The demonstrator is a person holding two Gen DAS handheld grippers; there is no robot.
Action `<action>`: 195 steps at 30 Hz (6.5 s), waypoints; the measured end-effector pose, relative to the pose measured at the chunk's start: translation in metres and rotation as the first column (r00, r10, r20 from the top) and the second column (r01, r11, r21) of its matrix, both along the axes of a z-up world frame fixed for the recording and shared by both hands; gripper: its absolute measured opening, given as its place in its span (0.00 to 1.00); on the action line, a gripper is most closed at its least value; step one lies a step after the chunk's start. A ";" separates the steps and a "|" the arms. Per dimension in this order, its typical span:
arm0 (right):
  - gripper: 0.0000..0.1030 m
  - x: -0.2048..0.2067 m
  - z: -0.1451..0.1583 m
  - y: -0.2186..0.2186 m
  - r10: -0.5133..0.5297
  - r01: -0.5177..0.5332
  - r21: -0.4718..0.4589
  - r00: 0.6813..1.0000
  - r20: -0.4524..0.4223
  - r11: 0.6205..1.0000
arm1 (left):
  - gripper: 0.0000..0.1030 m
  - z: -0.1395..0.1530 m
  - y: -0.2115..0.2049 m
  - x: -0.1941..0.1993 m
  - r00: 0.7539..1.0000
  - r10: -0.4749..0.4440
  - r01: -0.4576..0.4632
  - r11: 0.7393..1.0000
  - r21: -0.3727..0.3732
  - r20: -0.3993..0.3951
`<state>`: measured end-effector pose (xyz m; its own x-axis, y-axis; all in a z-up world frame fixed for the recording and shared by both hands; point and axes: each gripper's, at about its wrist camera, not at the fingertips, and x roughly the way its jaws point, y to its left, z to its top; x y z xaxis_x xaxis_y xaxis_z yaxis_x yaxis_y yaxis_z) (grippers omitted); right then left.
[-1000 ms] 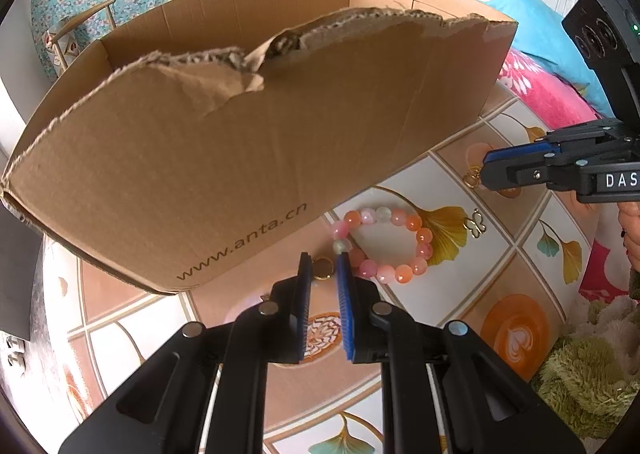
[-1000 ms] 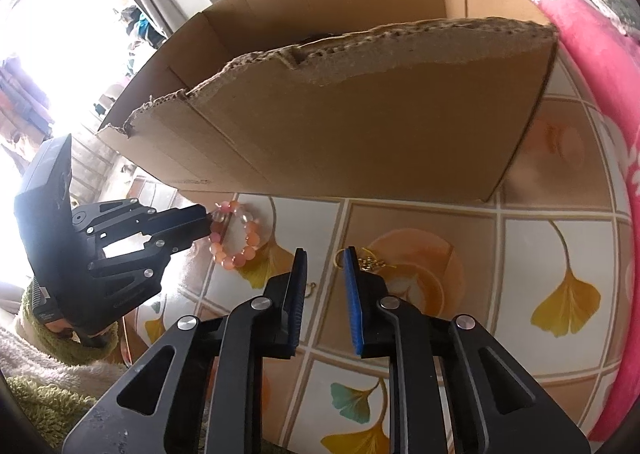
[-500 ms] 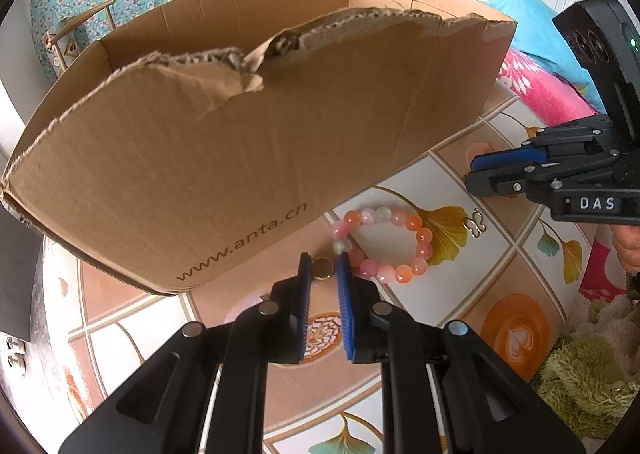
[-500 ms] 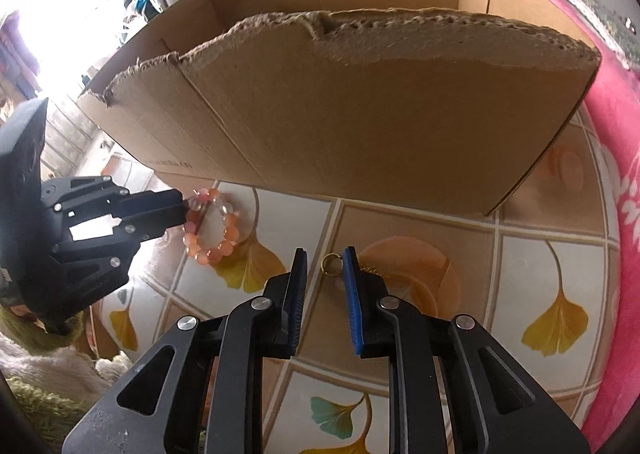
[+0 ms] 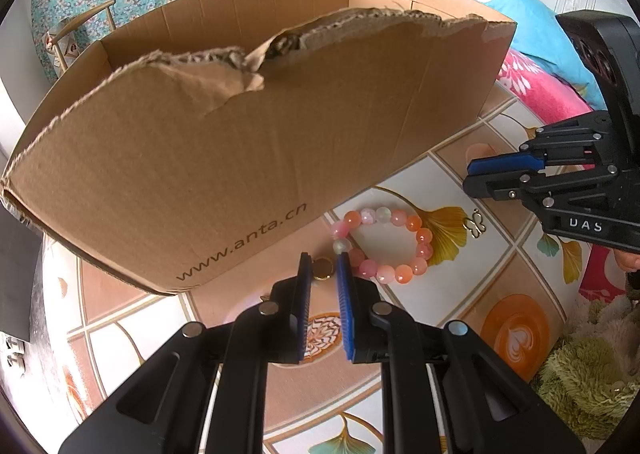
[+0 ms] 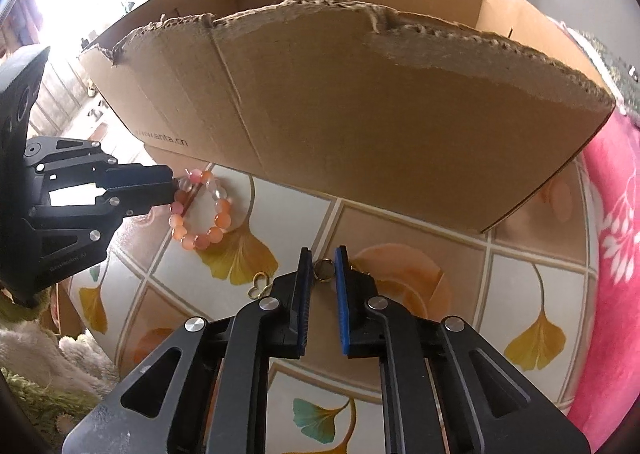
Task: Organize jewelry
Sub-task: 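Lift the ring keychain with the right tool and carry it over the box, then open the right tool to drop the ring keychain into the box, then move the right tool back to the gold butterfly charm beside the box, then lower the right tool around the butterfly charm and close it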
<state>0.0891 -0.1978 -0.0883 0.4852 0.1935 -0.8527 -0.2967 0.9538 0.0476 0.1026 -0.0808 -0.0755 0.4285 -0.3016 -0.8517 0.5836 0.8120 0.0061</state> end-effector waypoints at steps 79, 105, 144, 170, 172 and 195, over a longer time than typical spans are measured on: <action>0.08 -0.009 0.139 -0.044 0.057 -0.124 0.177 0.938 0.342 0.976 | 0.09 0.136 0.016 -0.005 0.962 0.047 0.032 0.959 -0.282 0.270; 0.15 0.108 0.099 -0.059 -0.028 0.013 0.207 0.997 0.069 0.978 | 0.09 0.073 -0.025 0.100 0.984 0.177 -0.177 0.963 -0.201 -0.022; 0.49 -0.036 0.126 -0.090 0.038 -0.103 0.311 0.978 0.207 0.945 | 0.33 0.114 0.087 -0.024 0.965 0.248 -0.217 0.936 -0.276 0.082; 0.32 -0.032 0.007 -0.039 -0.021 0.043 0.194 0.993 -0.114 0.980 | 0.33 0.011 0.051 -0.016 0.971 0.236 -0.237 0.964 -0.124 -0.019; 0.32 -0.031 0.006 -0.039 -0.024 0.047 0.197 0.993 -0.115 0.979 | 0.33 0.009 0.048 -0.014 0.974 0.225 -0.226 0.966 -0.121 -0.024; 0.32 -0.025 0.011 -0.056 -0.047 0.071 0.217 0.992 -0.114 0.974 | 0.11 0.002 0.019 -0.019 0.981 0.188 -0.188 0.982 -0.002 0.051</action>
<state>0.0644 -0.2533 -0.0768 0.4090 0.3566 -0.8400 -0.2222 0.9317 0.2874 0.0836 -0.0614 -0.0737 0.5202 -0.2096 -0.8279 0.4198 0.9070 0.0342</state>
